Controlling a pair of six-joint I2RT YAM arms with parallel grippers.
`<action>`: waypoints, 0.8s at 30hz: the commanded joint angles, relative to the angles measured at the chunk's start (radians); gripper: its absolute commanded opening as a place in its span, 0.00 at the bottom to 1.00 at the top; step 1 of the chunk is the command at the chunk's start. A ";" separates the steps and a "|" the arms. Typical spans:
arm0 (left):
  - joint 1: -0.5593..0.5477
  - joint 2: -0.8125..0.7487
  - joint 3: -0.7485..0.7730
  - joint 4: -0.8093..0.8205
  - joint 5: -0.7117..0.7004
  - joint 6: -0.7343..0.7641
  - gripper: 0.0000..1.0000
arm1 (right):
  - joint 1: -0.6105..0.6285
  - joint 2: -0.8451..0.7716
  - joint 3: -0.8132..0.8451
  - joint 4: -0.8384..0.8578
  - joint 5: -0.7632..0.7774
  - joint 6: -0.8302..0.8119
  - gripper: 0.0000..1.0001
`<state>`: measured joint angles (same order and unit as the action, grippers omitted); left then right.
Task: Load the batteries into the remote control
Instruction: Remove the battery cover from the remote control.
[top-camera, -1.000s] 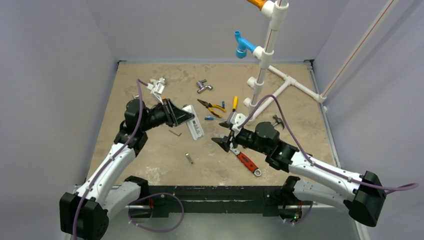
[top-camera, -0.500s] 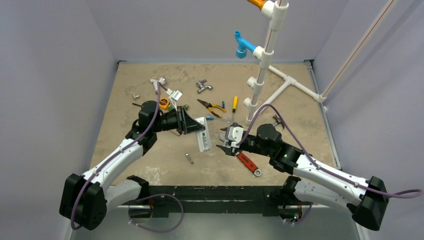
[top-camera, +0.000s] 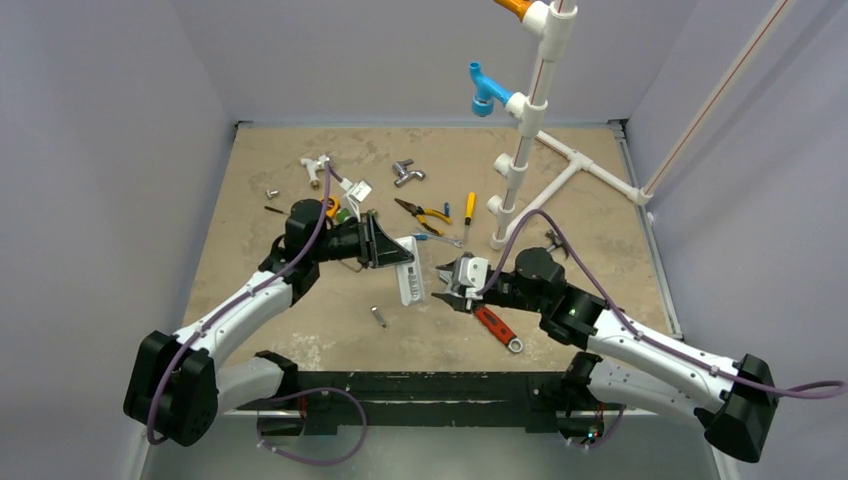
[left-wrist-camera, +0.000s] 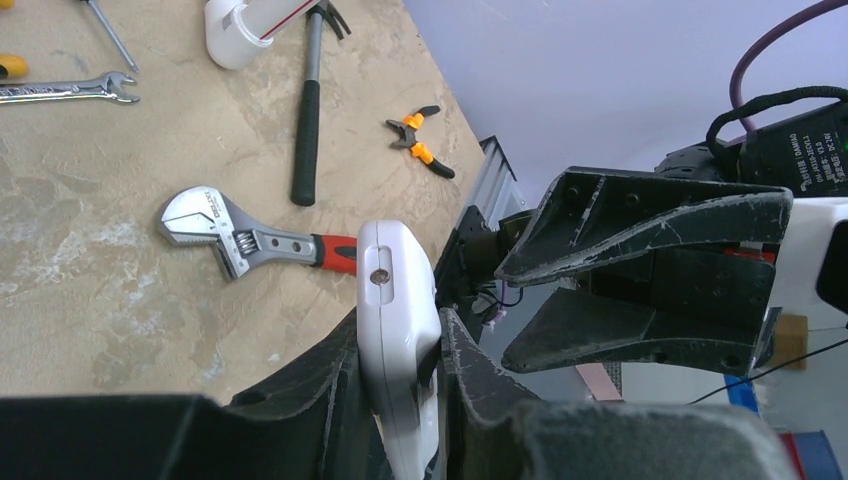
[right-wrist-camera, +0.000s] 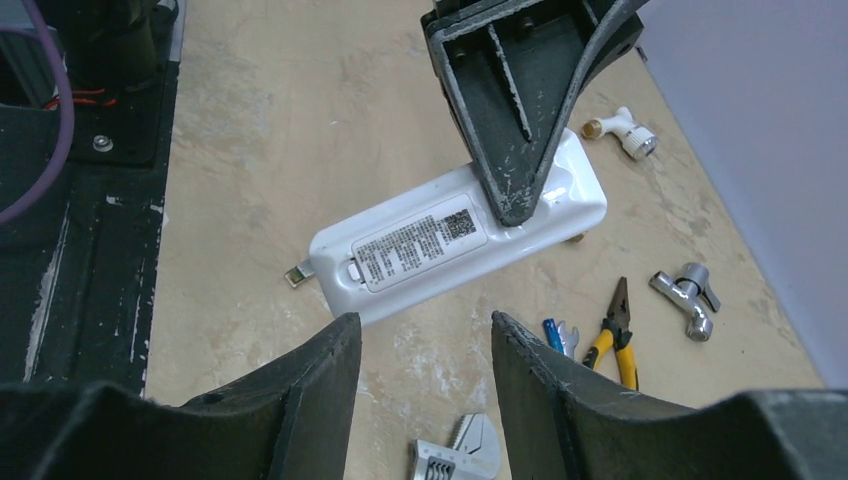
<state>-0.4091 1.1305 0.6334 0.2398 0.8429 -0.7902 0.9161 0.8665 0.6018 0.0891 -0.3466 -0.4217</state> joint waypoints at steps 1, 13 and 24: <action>-0.011 0.019 0.046 0.089 0.030 -0.014 0.00 | 0.010 0.015 0.014 0.031 -0.060 -0.061 0.48; -0.046 0.052 0.092 0.025 0.006 -0.011 0.00 | 0.109 0.100 -0.012 0.148 0.032 -0.271 0.42; -0.050 0.037 0.103 -0.019 -0.006 0.006 0.00 | 0.115 0.118 -0.012 0.139 0.088 -0.322 0.35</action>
<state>-0.4530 1.1809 0.6922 0.2005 0.8333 -0.7994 1.0267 0.9886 0.5919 0.1883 -0.3073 -0.7055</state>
